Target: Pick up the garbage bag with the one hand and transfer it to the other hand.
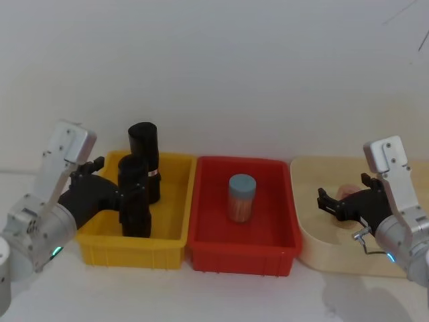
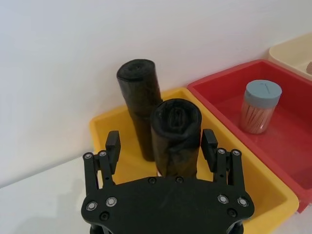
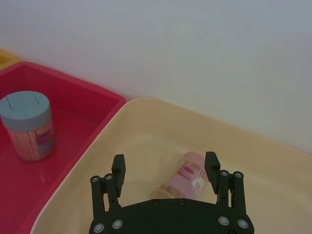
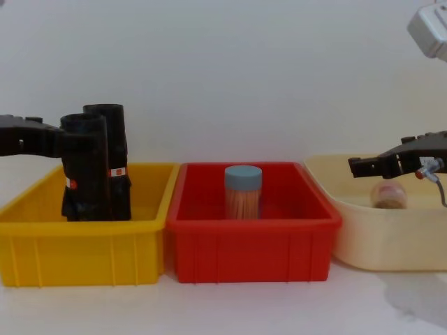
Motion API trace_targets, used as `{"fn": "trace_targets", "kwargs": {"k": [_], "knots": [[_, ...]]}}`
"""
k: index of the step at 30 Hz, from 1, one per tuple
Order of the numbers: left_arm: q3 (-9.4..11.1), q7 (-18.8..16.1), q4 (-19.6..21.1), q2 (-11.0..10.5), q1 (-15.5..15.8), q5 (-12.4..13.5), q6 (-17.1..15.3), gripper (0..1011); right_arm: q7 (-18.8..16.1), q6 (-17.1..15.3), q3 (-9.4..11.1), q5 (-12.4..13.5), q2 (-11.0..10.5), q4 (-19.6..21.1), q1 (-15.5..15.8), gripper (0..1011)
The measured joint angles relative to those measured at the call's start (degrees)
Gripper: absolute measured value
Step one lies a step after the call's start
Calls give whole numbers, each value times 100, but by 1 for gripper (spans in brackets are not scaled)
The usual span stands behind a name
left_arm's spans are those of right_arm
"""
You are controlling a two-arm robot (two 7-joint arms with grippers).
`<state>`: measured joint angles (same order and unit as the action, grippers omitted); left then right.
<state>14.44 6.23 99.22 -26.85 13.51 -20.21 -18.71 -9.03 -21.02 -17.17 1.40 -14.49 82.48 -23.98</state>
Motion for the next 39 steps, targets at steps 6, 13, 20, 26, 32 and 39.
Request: {"fn": "trace_targets", "kwargs": {"k": [6,13,20,26,32,39], "knots": [[68,342,-408,85,305,-134,-12,1001,0,0,0,0,0,0,0,999],[155,704,-841,194,616,-276,-23,907,0,0,0,0,0,0,0,999],[198,878,-1058,247,773,-343,-28,719,0,0,0,0,0,0,0,999],[221,970,-1169,275,856,-379,-32,569,0,0,0,0,0,0,0,999],[225,984,-1190,283,876,-382,-33,442,0,0,0,0,0,0,0,999],[205,906,-1087,299,945,-283,3,393,0,0,0,0,0,0,0,999]]}}
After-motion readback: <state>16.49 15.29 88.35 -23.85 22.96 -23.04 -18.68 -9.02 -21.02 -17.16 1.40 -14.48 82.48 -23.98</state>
